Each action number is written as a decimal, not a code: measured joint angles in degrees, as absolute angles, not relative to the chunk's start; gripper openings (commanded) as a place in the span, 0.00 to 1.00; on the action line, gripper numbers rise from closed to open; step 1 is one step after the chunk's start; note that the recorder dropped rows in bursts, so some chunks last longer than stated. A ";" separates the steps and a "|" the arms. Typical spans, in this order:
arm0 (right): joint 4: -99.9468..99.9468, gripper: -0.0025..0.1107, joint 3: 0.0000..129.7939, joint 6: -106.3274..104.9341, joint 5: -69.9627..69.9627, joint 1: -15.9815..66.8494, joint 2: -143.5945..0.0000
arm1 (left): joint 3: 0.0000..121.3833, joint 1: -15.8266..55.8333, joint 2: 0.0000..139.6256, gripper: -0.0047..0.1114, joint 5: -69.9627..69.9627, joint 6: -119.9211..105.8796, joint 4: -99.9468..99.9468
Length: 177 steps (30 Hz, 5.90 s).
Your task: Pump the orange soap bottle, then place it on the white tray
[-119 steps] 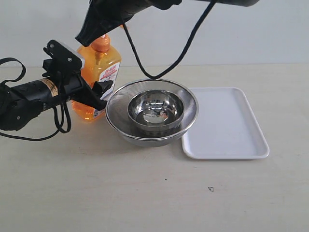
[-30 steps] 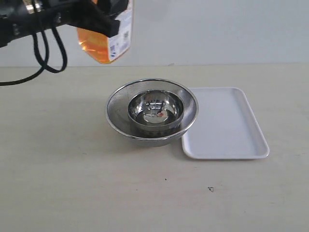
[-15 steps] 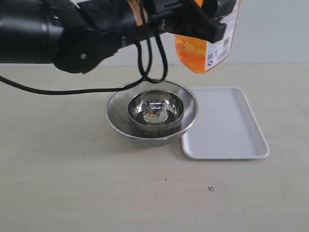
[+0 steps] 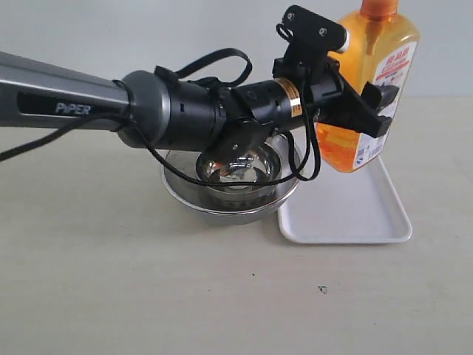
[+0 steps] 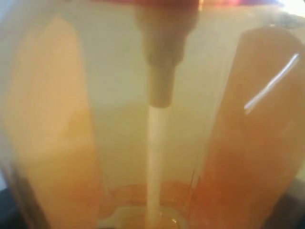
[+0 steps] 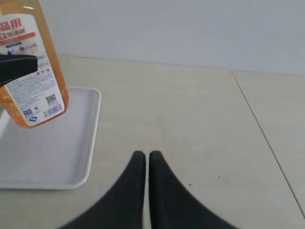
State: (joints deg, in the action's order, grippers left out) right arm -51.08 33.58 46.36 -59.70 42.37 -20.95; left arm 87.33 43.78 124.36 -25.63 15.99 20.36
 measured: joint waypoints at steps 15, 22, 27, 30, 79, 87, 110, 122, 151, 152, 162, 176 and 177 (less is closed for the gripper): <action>-49.30 0.02 33.58 40.42 -60.18 42.37 -20.95 | 92.48 43.78 133.88 0.40 -25.63 22.45 20.36; -49.18 0.02 33.58 39.78 -60.29 42.37 -20.80 | 92.77 43.78 133.87 0.81 -27.16 24.67 20.36; -49.10 0.02 33.58 39.66 -60.29 42.37 -20.80 | 93.28 43.90 133.13 0.87 -29.43 27.41 20.37; -49.10 0.02 33.58 39.66 -60.29 42.37 -20.76 | 93.28 43.90 133.13 0.87 -29.43 27.81 20.51; -75.80 0.02 33.58 76.39 -37.63 42.37 -52.50 | 91.15 41.07 109.27 0.08 14.42 8.66 29.66; -85.64 0.02 30.44 91.40 -36.48 42.37 -61.96 | 84.56 34.23 111.24 0.08 -5.13 8.70 28.10; -99.61 0.02 29.17 112.81 -42.29 42.37 -70.98 | 90.57 30.95 129.33 0.08 -33.65 29.33 46.98; -99.75 0.02 32.35 112.29 -43.95 37.10 -80.06 | 92.42 30.95 131.45 0.08 -35.04 34.45 51.99; -99.73 0.02 38.64 107.55 -37.12 30.63 -84.66 | 96.91 32.36 134.83 0.08 -35.98 34.96 52.39; -99.73 0.02 38.64 107.55 -36.35 29.04 -85.08 | 96.91 32.36 134.83 0.08 -35.98 35.37 52.76; -99.72 0.02 42.66 102.24 -26.65 23.45 -86.02 | 96.91 32.36 134.83 0.08 -36.37 41.01 57.54; -99.37 0.02 45.67 97.03 -22.48 23.32 -89.27 | 96.91 32.04 131.66 0.08 -35.76 56.25 72.25; -99.37 0.02 45.93 96.68 -22.48 23.32 -89.27 | 96.91 32.04 131.55 0.08 -35.76 56.97 72.52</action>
State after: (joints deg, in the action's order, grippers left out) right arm -99.37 45.93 96.68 -22.48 23.32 -89.27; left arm 96.91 32.04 131.55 -35.76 56.97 72.52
